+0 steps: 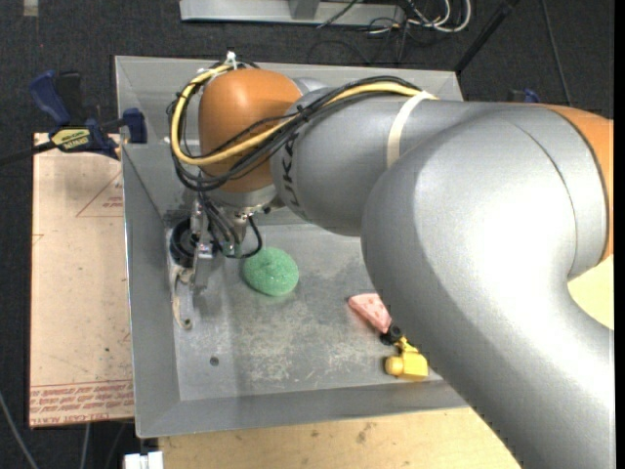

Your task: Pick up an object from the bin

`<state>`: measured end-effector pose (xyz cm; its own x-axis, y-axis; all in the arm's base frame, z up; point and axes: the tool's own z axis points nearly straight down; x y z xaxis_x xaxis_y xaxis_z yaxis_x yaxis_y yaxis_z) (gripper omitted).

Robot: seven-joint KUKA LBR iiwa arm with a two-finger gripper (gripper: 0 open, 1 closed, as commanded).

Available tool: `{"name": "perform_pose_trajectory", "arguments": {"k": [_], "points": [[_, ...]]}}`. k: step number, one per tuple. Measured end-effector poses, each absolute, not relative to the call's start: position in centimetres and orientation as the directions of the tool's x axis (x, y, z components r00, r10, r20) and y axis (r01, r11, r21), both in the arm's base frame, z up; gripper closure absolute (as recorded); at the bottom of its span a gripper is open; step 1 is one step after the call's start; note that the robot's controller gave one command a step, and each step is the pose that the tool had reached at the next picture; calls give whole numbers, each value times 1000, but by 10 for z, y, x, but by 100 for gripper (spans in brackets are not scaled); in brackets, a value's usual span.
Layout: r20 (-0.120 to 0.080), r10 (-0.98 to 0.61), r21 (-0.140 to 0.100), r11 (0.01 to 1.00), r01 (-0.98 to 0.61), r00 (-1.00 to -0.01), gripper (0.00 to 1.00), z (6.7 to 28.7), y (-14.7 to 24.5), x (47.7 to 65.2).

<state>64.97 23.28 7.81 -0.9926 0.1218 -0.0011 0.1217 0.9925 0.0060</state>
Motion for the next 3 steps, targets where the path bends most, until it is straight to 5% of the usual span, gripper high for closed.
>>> {"name": "perform_pose_trajectory", "arguments": {"k": [2, 3], "points": [[-6, 101, 9, 995, 101, -995, 0, 76, 218, 652], [-11, -36, 3, 999, -36, -999, 0, 74, 231, 642]]}}
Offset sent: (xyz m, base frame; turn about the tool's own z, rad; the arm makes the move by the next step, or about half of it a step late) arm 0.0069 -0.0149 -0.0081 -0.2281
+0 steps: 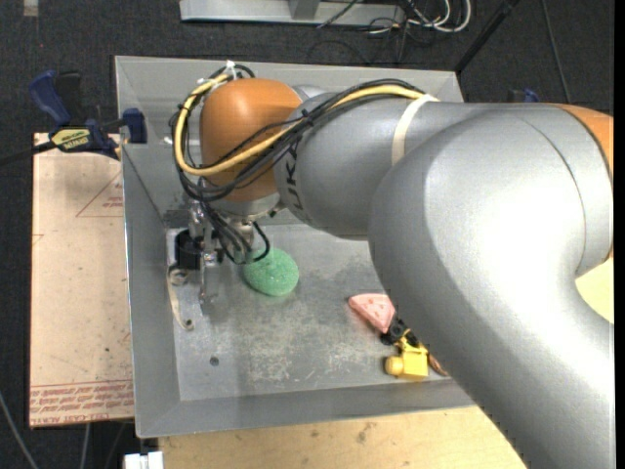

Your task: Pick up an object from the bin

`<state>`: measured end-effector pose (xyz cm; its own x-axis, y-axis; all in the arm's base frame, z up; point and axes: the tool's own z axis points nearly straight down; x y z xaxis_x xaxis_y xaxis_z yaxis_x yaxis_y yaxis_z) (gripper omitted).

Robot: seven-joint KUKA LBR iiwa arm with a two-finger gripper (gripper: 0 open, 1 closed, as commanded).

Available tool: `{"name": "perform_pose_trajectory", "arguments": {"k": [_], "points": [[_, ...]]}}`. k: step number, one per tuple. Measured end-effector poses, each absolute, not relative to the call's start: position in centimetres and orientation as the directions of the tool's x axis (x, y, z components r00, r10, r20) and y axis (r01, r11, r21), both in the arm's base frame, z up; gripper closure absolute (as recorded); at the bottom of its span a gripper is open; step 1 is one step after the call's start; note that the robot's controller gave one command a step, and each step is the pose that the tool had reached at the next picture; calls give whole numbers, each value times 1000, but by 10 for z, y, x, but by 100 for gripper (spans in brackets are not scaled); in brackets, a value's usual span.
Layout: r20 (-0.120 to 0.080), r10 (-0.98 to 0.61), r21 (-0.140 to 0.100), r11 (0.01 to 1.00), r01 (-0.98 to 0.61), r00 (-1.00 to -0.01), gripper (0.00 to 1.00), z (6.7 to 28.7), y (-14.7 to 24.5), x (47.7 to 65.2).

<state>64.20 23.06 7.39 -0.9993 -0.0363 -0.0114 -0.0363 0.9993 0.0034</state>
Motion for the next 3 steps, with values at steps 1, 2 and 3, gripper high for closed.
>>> {"name": "perform_pose_trajectory", "arguments": {"k": [1, 2, 3], "points": [[-15, 416, 17, 909, 416, -909, 100, 80, 217, 645], [-15, 416, 17, 909, 416, -909, 100, 80, 217, 645], [1, 403, -1, 915, 403, -915, 100, 122, 212, 636]]}}
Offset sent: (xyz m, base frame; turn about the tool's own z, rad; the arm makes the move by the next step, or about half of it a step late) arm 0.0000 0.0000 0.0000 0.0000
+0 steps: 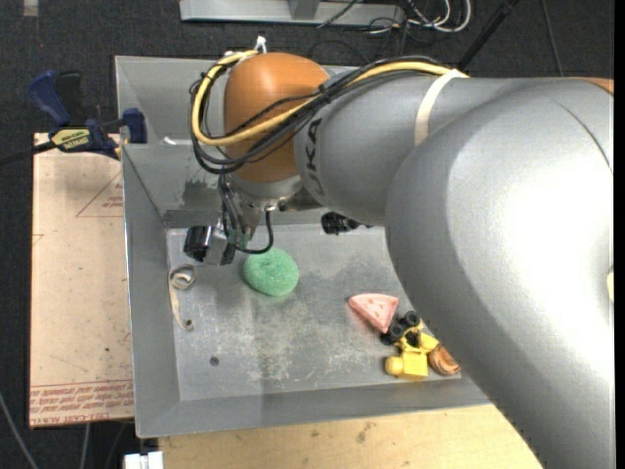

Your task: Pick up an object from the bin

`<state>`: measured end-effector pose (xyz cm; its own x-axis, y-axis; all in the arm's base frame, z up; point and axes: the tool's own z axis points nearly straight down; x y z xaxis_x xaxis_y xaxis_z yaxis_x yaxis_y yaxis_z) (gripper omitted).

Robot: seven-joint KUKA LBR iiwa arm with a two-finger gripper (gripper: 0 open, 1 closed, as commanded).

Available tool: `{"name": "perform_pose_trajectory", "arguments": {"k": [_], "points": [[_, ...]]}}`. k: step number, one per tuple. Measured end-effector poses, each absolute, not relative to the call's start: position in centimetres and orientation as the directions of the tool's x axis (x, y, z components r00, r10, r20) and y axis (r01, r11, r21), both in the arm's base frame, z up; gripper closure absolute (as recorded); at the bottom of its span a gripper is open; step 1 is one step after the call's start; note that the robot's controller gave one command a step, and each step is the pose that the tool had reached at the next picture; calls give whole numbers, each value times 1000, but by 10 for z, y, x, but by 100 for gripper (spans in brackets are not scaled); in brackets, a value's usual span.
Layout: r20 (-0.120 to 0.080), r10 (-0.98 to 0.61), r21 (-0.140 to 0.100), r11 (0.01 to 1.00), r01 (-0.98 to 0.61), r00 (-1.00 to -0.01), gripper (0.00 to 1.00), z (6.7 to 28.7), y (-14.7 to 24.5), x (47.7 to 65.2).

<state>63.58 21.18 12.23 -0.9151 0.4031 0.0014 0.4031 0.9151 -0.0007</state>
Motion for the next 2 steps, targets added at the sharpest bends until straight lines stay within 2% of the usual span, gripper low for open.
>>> {"name": "perform_pose_trajectory", "arguments": {"k": [1, 2], "points": [[-10, 417, 10, 909, 417, -909, 100, 132, 201, 648], [6, 428, -6, 904, 428, -904, 100, 157, 214, 633]]}}
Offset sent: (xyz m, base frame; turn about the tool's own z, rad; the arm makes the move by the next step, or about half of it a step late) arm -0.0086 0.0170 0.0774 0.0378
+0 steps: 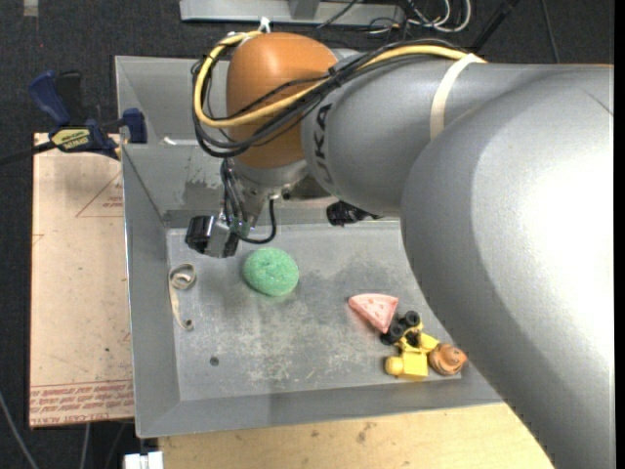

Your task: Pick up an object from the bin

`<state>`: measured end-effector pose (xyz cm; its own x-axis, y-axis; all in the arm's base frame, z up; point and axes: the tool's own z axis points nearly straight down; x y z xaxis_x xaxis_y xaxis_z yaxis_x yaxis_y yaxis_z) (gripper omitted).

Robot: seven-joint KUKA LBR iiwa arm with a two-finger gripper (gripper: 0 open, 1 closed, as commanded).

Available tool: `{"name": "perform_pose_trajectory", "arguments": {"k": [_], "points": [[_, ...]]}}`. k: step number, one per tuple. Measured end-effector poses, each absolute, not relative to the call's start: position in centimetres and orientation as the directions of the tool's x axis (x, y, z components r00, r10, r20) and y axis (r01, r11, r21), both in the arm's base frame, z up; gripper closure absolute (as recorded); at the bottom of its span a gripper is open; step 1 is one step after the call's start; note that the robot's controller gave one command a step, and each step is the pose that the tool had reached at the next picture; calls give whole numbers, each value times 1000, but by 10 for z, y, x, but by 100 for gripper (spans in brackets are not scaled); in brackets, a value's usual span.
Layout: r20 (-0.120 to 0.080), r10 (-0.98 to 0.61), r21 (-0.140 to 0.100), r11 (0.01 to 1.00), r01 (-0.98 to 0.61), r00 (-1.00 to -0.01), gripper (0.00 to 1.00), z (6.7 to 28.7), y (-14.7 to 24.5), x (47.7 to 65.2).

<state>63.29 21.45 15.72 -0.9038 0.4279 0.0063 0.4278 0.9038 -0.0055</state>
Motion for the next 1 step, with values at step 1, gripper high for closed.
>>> {"name": "perform_pose_trajectory", "arguments": {"k": [1], "points": [[1, 395, -1, 919, 395, -919, 100, 220, 209, 631]]}}
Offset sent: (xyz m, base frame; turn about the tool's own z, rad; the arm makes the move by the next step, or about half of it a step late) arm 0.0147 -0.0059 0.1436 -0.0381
